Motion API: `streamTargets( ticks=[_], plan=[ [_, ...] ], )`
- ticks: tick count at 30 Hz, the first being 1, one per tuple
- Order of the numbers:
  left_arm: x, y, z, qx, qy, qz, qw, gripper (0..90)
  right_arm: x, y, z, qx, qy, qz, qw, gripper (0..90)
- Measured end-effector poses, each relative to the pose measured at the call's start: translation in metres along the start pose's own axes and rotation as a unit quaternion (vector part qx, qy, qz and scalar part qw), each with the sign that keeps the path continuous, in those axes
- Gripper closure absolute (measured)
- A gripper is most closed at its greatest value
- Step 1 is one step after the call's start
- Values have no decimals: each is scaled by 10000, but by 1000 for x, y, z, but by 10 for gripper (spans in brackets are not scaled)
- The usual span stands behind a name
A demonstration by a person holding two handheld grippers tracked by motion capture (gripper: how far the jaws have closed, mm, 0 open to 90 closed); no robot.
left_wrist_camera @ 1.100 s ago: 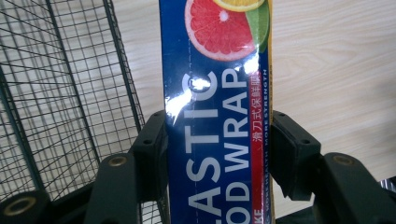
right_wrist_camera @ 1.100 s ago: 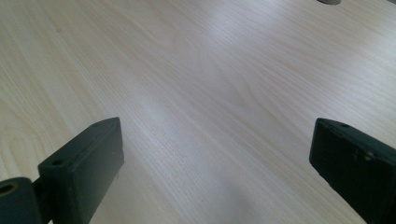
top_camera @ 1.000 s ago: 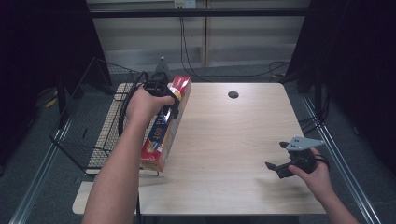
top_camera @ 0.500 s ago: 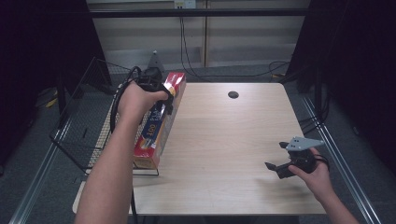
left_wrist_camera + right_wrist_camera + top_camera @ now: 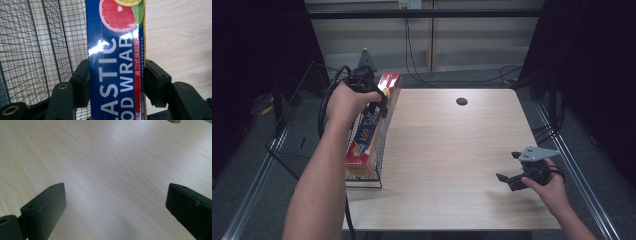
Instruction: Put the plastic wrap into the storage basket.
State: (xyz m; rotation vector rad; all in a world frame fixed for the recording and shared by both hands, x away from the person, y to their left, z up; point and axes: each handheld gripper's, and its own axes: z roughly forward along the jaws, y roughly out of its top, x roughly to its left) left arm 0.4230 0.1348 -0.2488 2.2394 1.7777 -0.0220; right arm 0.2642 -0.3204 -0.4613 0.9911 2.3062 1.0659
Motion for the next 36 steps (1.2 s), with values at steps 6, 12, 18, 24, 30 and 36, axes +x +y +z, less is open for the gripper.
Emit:
streamTargets(
  ticks=[6,12,18,24,30,36],
  plan=[
    [7,-1,-5,14,-23,-116,9999,457,1,0,0,22,4,4,10000,30],
    [14,-1,-12,-29,11,-146,9999,457,0,0,1,20,10,-16,10000,30],
    [21,-1,-20,-98,42,-244,9996,457,1,0,1,54,61,-17,10000,29],
    [29,-2,-27,-141,105,-364,9992,457,2,0,2,44,30,-21,10000,29],
    [35,-2,-33,-162,101,-431,9989,457,2,0,2,48,40,-7,10000,29],
    [42,-3,-39,-168,136,-514,9984,457,2,0,3,74,78,-38,9999,29]
  ],
)
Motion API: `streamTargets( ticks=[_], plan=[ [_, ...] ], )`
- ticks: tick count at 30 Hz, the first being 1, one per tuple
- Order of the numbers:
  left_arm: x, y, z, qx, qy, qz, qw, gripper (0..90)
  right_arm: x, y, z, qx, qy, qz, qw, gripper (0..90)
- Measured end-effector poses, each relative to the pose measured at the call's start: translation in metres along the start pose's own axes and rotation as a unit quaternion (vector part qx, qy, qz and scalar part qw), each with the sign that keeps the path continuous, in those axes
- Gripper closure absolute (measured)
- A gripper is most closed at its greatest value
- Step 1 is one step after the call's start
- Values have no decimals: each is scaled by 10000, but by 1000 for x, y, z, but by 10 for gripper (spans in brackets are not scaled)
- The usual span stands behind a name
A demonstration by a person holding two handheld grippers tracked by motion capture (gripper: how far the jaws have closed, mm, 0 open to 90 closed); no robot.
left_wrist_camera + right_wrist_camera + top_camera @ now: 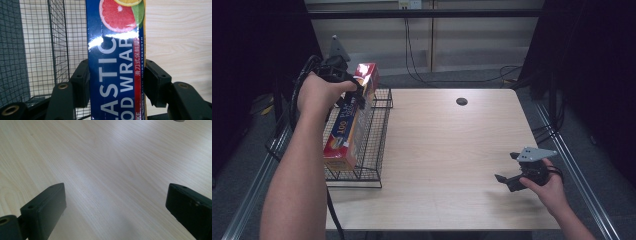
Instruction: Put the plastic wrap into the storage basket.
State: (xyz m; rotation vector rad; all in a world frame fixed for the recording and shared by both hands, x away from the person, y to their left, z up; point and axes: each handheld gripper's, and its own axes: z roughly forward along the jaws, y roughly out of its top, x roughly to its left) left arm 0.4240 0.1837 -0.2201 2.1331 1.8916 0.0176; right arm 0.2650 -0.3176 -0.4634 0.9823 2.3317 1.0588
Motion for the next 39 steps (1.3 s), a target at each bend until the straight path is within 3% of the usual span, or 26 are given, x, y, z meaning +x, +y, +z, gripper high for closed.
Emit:
streamTargets(
  ticks=[10,39],
  plan=[
    [11,0,-5,-21,-5,-83,10000,457,0,0,0,-27,-32,23,10000,29],
    [39,-3,-23,-135,227,-396,9989,458,0,0,0,-38,-72,27,10000,29]
  ],
)
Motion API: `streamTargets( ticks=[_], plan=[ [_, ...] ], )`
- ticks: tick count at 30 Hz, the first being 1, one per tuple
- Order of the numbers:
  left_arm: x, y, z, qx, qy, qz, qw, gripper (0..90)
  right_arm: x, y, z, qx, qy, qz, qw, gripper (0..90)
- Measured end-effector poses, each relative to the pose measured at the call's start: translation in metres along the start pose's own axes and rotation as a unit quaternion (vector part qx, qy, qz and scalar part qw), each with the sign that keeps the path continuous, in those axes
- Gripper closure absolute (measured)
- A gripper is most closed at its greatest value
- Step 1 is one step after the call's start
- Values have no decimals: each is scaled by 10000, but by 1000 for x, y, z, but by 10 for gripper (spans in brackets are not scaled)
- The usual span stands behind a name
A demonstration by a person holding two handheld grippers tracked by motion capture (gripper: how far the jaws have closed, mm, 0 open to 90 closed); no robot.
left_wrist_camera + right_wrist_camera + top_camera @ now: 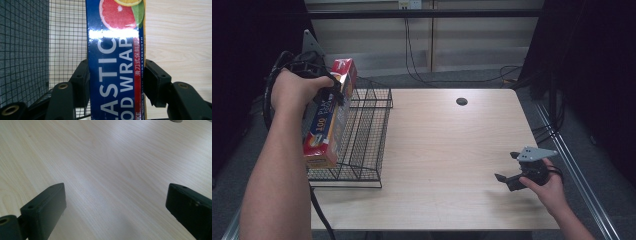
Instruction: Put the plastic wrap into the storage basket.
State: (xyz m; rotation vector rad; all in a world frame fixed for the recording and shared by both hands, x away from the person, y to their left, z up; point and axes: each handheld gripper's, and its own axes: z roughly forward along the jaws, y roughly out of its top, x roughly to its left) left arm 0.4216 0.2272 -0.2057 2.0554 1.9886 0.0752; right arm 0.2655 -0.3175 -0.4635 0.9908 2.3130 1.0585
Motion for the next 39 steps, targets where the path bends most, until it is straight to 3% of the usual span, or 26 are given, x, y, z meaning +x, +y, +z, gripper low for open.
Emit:
streamTargets(
  ticks=[3,9,11,12,13,19,20,22,25,27,30,34,37,38,39],
  plan=[
    [4,-1,0,40,11,52,10000,458,0,0,0,-33,0,13,10000,29],
    [13,-3,-1,-11,59,-114,9999,458,0,0,0,-28,-10,12,10000,29],
    [16,-3,-1,13,74,-102,9999,458,0,0,0,-25,-18,20,10000,29],
    [18,-3,-2,14,122,-2,9999,458,0,0,0,-29,-29,26,10000,29],
    [17,-3,-1,-29,117,-118,9999,458,0,0,0,-32,-31,22,10000,29],
    [23,-3,-2,-15,120,-97,9999,458,-1,0,0,-39,-48,35,10000,29],
    [22,-3,-1,-35,113,-196,9997,458,-1,0,-1,-50,-41,47,10000,29],
    [24,-3,-1,-4,152,-116,9998,458,-1,0,-1,-48,-53,41,10000,29],
    [25,-3,0,-49,192,-199,9996,458,-1,0,-1,-47,-46,29,10000,29],
    [27,-3,0,-9,205,-107,9997,458,-1,0,0,-42,-44,33,10000,29],
    [28,-3,3,-37,147,-242,9996,457,-1,0,0,-41,-42,39,10000,29],
    [31,-3,5,-10,192,-179,9997,457,-1,-1,0,-38,-37,38,10000,29],
    [33,-3,7,-28,183,-300,9994,457,0,-1,0,-9,-7,9,10000,29],
    [34,-3,7,-45,251,-228,9994,457,0,-1,0,-9,-7,9,10000,29],
    [34,-4,7,-32,211,-340,9992,457,0,0,0,-16,-10,8,10000,29]
  ],
)
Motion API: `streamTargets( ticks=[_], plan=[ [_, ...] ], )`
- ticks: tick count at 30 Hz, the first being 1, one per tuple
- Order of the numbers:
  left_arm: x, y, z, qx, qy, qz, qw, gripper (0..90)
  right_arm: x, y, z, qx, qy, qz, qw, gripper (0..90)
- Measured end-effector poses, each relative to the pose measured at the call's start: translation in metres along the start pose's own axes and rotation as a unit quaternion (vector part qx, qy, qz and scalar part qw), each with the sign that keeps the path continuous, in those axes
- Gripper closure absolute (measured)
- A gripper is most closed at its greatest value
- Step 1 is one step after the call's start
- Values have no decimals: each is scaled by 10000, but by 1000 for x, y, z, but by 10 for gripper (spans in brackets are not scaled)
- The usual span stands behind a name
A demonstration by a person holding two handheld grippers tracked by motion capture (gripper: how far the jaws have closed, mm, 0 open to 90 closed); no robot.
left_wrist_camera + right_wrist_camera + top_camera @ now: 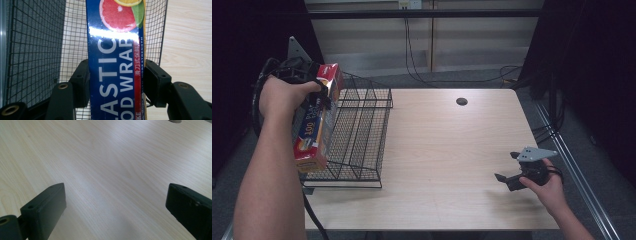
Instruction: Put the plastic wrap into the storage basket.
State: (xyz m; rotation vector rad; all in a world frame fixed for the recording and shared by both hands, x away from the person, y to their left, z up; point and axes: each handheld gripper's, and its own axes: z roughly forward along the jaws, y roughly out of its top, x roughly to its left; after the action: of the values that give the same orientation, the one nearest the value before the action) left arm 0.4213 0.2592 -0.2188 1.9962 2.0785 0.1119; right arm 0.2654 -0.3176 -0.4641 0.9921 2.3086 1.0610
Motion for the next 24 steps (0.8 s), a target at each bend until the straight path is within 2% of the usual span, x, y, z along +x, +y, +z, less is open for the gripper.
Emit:
streamTargets(
  ticks=[2,3,5,8,11,24],
  plan=[
    [2,0,1,-25,-23,-7,10000,457,0,0,0,-1,12,-3,10000,29],
    [4,0,2,-16,7,57,10000,457,0,0,0,2,-2,-8,10000,29],
    [5,-1,3,-18,-25,-50,10000,457,0,0,1,2,-5,-9,10000,29],
    [8,-1,6,-8,84,-34,10000,457,1,0,1,2,-11,-23,10000,29],
    [12,-3,11,12,37,-96,9999,456,1,0,1,2,-20,-12,10000,29],
    [19,-3,28,80,131,-190,9997,454,1,0,2,23,-10,-35,10000,29]
  ],
)
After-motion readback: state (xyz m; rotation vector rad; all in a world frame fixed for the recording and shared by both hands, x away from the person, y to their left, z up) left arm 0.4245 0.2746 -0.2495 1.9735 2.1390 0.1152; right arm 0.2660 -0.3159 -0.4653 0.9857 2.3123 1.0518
